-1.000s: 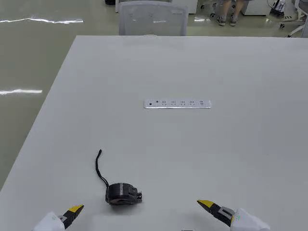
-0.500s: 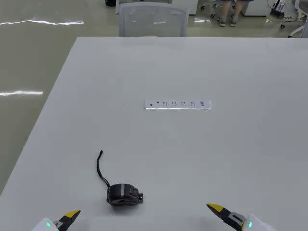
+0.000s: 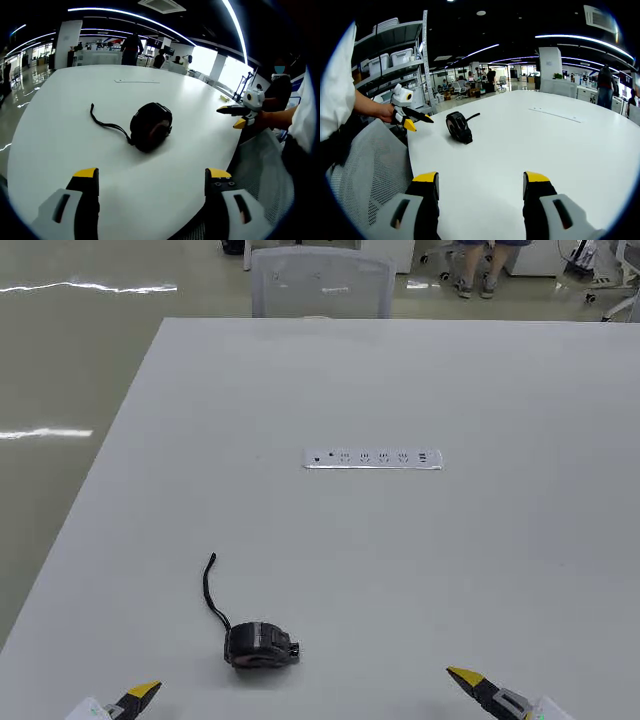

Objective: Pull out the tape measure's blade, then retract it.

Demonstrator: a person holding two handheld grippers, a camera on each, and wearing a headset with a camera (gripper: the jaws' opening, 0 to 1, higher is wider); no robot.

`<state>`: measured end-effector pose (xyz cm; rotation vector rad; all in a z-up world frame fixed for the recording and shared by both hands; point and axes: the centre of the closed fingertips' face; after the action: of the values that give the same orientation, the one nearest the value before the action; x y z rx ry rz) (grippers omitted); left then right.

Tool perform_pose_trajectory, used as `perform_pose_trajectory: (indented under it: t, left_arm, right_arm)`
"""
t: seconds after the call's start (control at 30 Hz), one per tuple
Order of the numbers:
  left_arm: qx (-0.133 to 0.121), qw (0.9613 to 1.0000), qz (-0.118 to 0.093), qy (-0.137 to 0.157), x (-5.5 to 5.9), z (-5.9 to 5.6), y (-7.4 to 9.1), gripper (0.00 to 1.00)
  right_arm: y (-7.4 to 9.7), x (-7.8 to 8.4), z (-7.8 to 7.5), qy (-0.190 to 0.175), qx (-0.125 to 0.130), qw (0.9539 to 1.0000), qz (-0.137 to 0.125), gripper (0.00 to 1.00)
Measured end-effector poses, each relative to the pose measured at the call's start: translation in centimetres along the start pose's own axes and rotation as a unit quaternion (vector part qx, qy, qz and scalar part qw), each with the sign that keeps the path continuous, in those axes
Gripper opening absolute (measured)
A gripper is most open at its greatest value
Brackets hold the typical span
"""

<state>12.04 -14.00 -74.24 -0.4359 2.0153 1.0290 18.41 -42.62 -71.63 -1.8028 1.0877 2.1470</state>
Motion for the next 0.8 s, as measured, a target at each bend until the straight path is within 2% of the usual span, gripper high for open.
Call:
perform_pose_trajectory:
  t: [0.8]
  left_arm:
    - [-0.008, 0.9999, 0.002, 0.008, 1.1, -0.1, 2.2, 0.9]
  right_arm:
    - [2.1, 0.5, -0.1, -0.016, 0.015, 0.9998, 0.003, 0.75]
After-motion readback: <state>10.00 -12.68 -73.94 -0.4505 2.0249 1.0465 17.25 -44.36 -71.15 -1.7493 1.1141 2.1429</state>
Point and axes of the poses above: the centre of the closed fingertips' face, and the gripper's own axes: y roughly backward along the fingers, z roughly to its left, x roughly out of its underside, and after that the axes turned 10 degrees about x, right-handed
